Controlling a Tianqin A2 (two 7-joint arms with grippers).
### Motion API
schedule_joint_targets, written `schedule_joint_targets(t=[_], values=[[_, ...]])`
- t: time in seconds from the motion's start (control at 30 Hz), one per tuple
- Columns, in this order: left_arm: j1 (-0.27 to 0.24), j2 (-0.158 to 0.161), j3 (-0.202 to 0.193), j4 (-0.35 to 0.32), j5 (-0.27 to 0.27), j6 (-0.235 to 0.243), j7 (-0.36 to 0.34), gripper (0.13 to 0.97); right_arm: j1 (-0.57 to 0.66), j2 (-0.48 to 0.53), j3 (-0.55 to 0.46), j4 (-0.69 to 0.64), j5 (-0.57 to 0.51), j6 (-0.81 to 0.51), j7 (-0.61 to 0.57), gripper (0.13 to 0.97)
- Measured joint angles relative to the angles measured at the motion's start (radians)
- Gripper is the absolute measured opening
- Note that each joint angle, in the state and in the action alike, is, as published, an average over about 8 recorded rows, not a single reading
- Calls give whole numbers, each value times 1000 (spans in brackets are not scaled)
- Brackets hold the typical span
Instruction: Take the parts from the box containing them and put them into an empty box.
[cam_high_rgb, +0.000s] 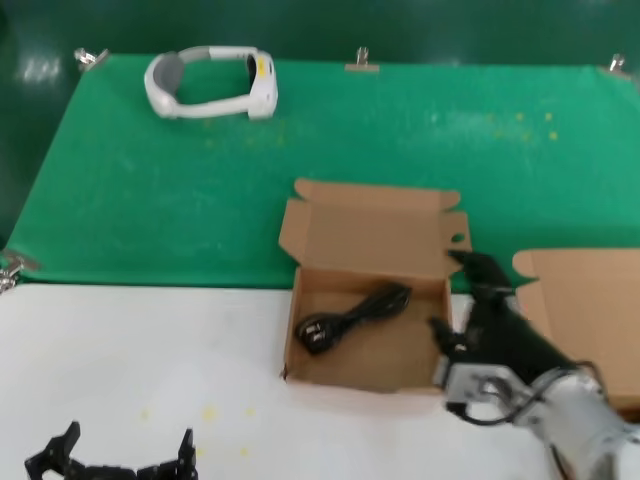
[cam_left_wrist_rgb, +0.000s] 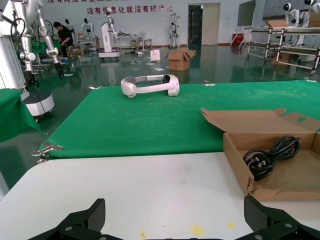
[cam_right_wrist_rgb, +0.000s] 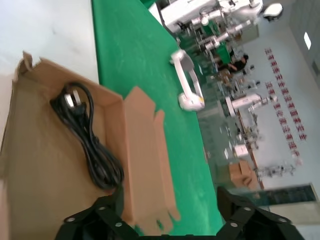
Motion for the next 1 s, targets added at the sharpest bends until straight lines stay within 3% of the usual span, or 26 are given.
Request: schedule_joint_targets(t=[0.3, 0.53, 0.77, 1.0], values=[[0, 0, 0, 0, 0, 0, 0, 966, -117, 261, 54, 320, 152, 152, -31, 710], [0, 0, 0, 0, 0, 0, 0, 966, -273, 430, 165, 515, 184, 240, 20, 831], [0, 0, 0, 0, 0, 0, 0, 966, -336, 473, 217, 557, 177, 256, 59, 924], [0, 0, 0, 0, 0, 0, 0, 966, -353, 456, 241, 554, 157, 240, 89, 955]])
